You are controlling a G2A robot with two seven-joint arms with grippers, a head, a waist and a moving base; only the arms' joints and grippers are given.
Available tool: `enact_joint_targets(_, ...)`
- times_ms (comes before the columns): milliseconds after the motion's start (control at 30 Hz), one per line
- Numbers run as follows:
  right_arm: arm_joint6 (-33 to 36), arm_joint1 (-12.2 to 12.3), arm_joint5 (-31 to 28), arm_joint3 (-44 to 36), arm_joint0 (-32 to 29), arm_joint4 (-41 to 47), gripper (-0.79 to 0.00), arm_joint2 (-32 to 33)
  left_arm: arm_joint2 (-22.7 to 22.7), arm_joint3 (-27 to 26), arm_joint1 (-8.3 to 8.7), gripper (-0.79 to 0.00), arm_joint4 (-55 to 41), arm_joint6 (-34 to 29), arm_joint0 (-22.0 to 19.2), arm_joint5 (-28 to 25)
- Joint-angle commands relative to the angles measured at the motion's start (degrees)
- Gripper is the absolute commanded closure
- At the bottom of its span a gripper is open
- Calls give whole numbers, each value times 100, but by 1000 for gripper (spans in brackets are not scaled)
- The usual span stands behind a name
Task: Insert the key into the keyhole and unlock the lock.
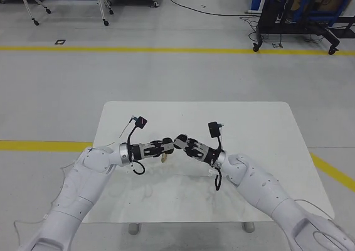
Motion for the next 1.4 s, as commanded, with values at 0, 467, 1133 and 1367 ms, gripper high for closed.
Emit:
enact_joint_targets(0,-1,-3,0,8,7,18,0,-10,-6,-5,8,-200,-12,12,1,3)
enact_joint_targets(467,124,23,0,8,32,191,0,-66,-37,12,70,-308,-174,0,3,-113)
enact_joint_targets(1133,254,20,0,14,77,272,-296,-140,101,-13,104,0,3,168,-27,-32)
enact_joint_targets(1367,258,22,0,8,76,278,-785,-141,40,24,137,0,37,288,-23,28)
